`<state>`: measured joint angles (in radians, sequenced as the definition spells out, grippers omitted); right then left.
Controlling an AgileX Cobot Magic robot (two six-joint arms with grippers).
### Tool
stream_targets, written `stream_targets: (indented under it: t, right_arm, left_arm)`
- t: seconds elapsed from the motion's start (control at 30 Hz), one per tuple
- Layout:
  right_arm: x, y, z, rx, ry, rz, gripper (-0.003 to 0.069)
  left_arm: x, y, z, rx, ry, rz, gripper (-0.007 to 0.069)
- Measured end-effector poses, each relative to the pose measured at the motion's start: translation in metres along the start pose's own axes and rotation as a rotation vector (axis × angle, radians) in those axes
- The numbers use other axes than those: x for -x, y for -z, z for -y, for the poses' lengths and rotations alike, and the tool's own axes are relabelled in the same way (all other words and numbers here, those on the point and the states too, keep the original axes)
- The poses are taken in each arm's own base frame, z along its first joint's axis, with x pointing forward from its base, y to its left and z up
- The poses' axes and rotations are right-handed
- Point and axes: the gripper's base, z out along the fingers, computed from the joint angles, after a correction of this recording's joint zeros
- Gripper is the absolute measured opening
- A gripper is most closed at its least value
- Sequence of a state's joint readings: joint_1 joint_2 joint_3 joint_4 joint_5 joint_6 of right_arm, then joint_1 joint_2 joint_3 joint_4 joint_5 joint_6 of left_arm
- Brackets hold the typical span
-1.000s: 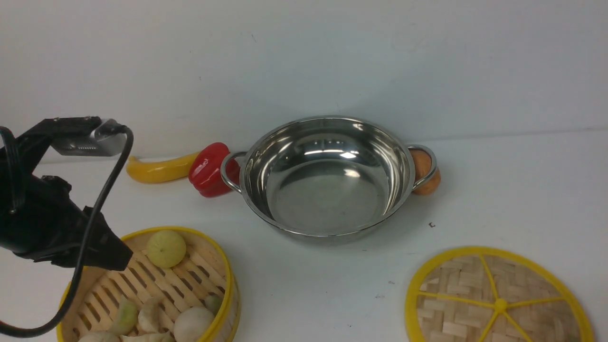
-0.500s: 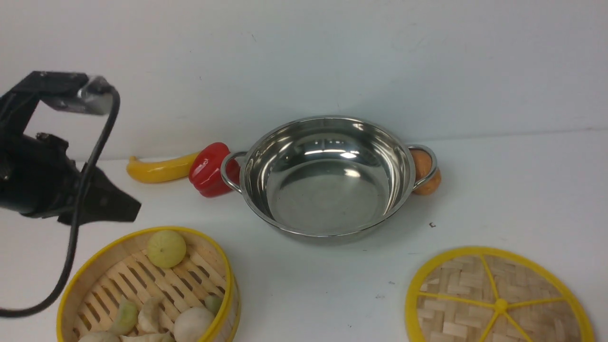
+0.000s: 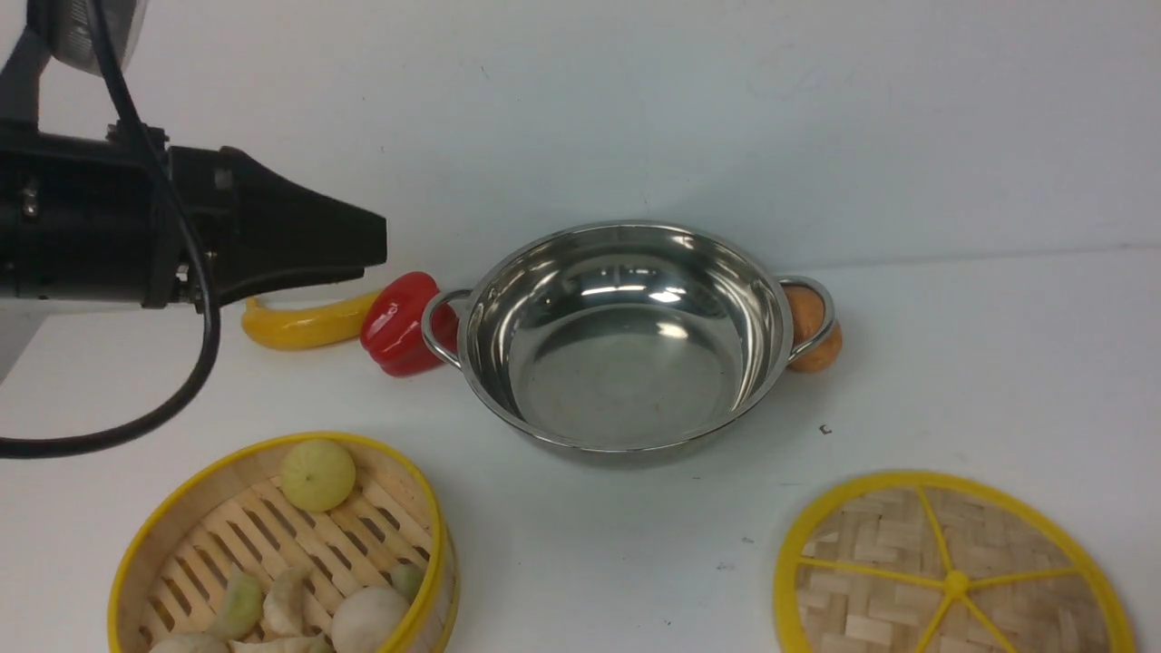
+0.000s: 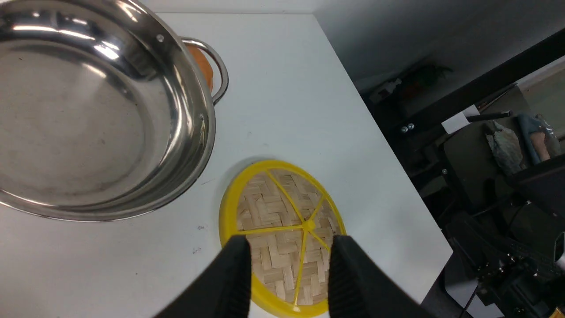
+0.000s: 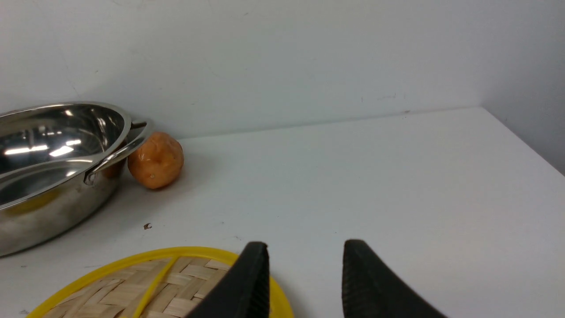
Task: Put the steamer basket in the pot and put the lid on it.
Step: Use the left arm to lift the steamer closest to it
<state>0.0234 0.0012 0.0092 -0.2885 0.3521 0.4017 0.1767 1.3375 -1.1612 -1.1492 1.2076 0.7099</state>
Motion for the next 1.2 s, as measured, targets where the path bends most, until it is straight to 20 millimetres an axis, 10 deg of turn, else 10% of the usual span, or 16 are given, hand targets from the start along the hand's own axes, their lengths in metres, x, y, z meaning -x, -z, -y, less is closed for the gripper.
stream_targets:
  t: [0.37, 0.7, 1.2]
  right_arm:
    - [0.0, 0.0, 0.0, 0.0, 0.0, 0.0, 0.0249]
    - [0.0, 0.0, 0.0, 0.0, -0.001, 0.0, 0.0249]
    - [0.0, 0.0, 0.0, 0.0, -0.001, 0.0, 0.0249]
  left_arm:
    - [-0.027, 0.021, -0.057, 0.675, 0.156, -0.287, 0.0241]
    - [-0.035, 0.012, -0.12, 0.936, 0.245, -0.452, 0.0241]
    - [-0.042, -0.016, -0.164, 0.767, -0.177, -0.713, 0.0285]
